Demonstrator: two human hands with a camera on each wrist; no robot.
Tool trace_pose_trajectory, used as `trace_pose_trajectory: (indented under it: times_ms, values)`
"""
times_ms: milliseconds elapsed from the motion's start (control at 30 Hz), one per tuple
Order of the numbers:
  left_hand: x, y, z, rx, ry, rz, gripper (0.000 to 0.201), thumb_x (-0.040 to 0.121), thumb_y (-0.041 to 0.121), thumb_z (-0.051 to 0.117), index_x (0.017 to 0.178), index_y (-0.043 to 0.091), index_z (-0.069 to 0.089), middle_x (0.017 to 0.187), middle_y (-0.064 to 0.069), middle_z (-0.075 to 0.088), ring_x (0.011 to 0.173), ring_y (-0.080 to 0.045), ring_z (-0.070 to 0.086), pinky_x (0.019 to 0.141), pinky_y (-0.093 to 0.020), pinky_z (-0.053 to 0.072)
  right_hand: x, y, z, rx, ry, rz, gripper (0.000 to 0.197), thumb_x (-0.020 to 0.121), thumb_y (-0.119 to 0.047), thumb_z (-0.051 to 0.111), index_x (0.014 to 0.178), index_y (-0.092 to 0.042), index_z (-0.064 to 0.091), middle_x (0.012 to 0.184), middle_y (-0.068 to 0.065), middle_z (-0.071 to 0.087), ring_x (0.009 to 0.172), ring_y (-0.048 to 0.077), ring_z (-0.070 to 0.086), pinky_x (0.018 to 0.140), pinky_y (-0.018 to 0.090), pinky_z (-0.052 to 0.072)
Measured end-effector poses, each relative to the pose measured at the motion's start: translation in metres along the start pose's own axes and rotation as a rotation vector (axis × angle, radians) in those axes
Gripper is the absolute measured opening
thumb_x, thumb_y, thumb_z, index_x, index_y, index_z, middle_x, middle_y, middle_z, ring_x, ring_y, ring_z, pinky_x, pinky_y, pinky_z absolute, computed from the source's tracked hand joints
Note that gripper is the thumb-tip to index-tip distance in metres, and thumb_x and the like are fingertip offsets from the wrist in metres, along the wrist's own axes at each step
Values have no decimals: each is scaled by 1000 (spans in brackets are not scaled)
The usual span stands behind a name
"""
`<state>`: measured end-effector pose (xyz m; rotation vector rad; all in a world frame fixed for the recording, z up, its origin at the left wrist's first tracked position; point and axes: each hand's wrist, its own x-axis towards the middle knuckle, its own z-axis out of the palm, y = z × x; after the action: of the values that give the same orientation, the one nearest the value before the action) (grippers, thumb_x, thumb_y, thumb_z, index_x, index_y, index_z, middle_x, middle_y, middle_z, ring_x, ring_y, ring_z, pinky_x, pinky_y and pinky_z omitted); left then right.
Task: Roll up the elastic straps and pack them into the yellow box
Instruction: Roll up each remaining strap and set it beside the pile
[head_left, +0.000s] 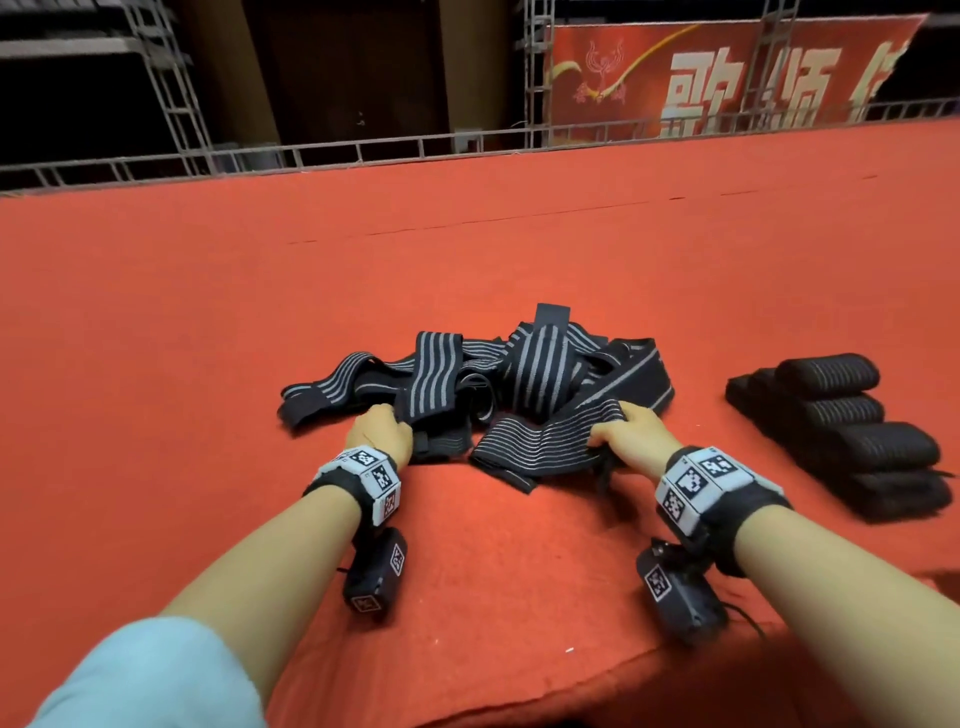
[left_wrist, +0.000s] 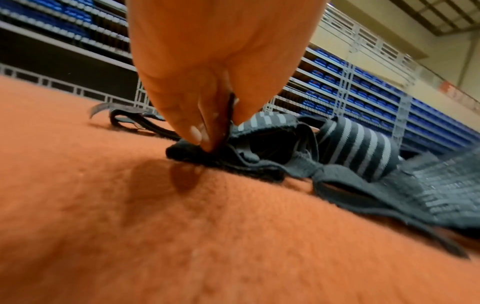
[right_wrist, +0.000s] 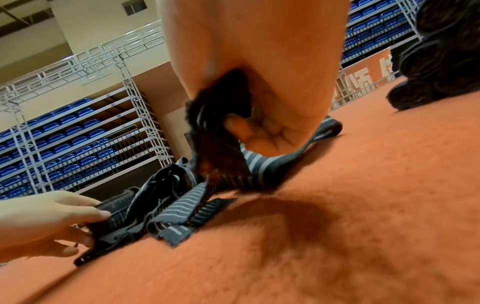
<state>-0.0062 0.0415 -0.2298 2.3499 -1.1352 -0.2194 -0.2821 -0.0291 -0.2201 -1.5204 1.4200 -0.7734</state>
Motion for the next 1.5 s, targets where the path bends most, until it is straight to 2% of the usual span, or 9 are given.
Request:
trace_pose_trajectory:
  times_ms: [267,500,633,900,967,1067,1167,1233,1500]
  values:
    - [-9,-11,-63,-335,460,-61,28,97,14,44,106,-5,62,109,-32,62,102,-47,56,82,-43,42,-17,-15,-27,150,114,-12,30,52,-32,73,66,-6,72,79,12,74,86,33,69,84,45,53]
    - [-47,19,-164,-627,838,260,24,95,19,47,94,0,61,84,-20,62,76,-33,53,69,-35,35,-70,-88,-29,341,101,-173,14,81,-19,67,68,-15,69,77,5,70,77,25,65,79,36,52]
    - [-66,34,-192,-711,637,373,20,88,24,54,87,9,67,72,-2,55,69,-18,46,63,-26,34,-102,-126,-31,513,72,-267,15,89,-13,61,75,-16,64,71,0,65,68,16,60,57,20,49]
    - [-107,31,-182,-893,142,275,22,91,9,49,70,13,55,67,-3,52,59,-16,46,59,-27,39,-143,-166,-28,684,-115,-337,15,95,-22,57,98,-8,61,87,10,65,71,21,63,70,35,52]
    - [-115,25,-179,-920,13,222,10,80,10,54,77,1,57,77,-16,56,71,-25,50,69,-34,40,-149,-168,-25,721,-104,-331,12,95,-19,55,94,-8,61,84,9,65,69,20,63,64,32,52]
    - [-130,17,-170,-1097,-243,25,40,51,26,57,82,0,59,83,-21,53,71,-31,53,68,-35,44,-153,-171,-22,846,-70,-330,14,93,-15,51,97,-5,60,82,9,64,67,20,62,60,30,51]
    - [-156,14,-158,-1164,-599,-81,39,80,15,37,70,-7,68,76,-22,68,60,-27,67,56,-24,56,-159,-175,-19,926,-111,-343,17,93,-15,49,103,-4,57,82,9,62,65,18,61,61,29,51]
    - [-163,11,-147,-1284,-760,-90,43,81,14,38,96,-16,64,103,-31,67,88,-36,70,80,-39,59,-164,-174,-16,889,-155,-308,17,92,-18,49,99,-5,57,80,8,62,66,19,61,64,30,50]
    - [-153,13,-126,-1726,-644,-177,15,76,19,56,84,7,60,98,-11,67,89,-28,67,82,-38,55,-171,-135,-29,493,-365,-168,11,69,-11,50,58,-11,50,56,4,51,54,22,50,56,26,44]
